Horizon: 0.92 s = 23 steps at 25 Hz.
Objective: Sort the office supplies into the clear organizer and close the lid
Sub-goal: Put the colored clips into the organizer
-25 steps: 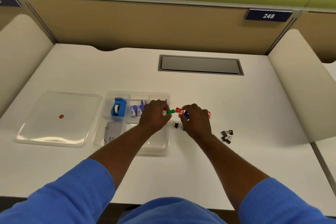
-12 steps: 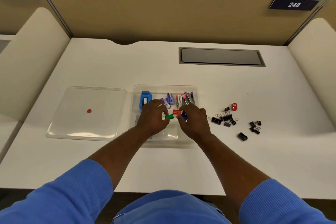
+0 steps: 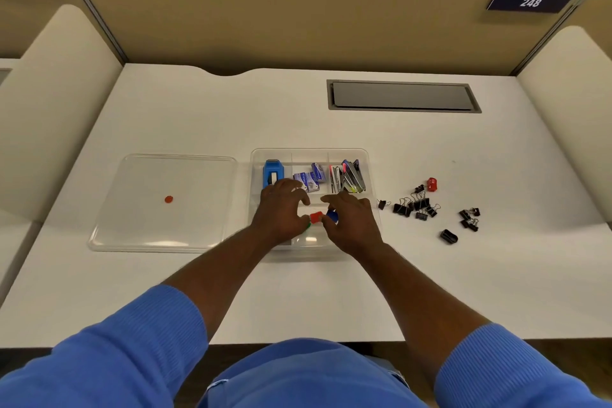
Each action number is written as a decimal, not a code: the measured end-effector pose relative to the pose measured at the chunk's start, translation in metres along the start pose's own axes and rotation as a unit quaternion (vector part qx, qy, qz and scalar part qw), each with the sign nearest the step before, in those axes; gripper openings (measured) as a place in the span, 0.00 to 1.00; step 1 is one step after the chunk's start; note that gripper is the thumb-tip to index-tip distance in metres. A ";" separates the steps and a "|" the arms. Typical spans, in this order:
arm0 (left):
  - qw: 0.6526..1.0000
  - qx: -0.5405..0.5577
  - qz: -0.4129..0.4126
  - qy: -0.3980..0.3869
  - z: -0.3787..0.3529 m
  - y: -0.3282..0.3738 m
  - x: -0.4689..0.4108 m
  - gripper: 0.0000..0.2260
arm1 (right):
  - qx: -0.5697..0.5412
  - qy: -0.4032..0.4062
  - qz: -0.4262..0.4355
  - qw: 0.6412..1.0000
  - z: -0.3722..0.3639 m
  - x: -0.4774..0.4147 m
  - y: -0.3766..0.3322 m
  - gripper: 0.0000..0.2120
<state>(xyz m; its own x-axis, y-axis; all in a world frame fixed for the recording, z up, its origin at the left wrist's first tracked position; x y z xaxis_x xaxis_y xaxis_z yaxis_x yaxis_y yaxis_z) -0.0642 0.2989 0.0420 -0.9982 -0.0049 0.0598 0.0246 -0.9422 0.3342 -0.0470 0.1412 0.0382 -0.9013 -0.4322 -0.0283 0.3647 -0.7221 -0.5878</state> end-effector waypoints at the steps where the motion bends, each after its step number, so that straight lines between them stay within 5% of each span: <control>1: 1.000 -0.001 0.000 0.001 0.000 -0.002 0.000 0.16 | 0.004 -0.006 0.000 1.000 -0.002 0.000 -0.003 0.19; 12: 1.000 -0.001 -0.009 0.012 0.002 0.003 -0.003 0.19 | 0.015 0.002 0.037 0.999 0.007 0.012 -0.013 0.20; 23: 0.991 0.037 -0.097 0.080 -0.011 0.123 -0.046 0.15 | 0.018 0.061 -0.023 0.998 0.088 0.031 0.085 0.18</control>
<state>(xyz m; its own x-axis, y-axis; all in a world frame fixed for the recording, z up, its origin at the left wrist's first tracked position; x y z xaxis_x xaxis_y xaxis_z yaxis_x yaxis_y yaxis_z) -0.0155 0.1792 0.0697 -0.9804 0.1157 -0.1597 -0.1708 -0.9033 0.3935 -0.0233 0.0194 0.0584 -0.9379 -0.3317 -0.1014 0.3292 -0.7591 -0.5616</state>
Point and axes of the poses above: each hand's wrist, its own x-axis away from the middle knuckle, its own z-axis out of the back of the hand, y = z × x, the point moved 6 cm from there along -x, towards the middle knuckle, and after that the axes turned 8 degrees about -x, right-handed, at the moved point
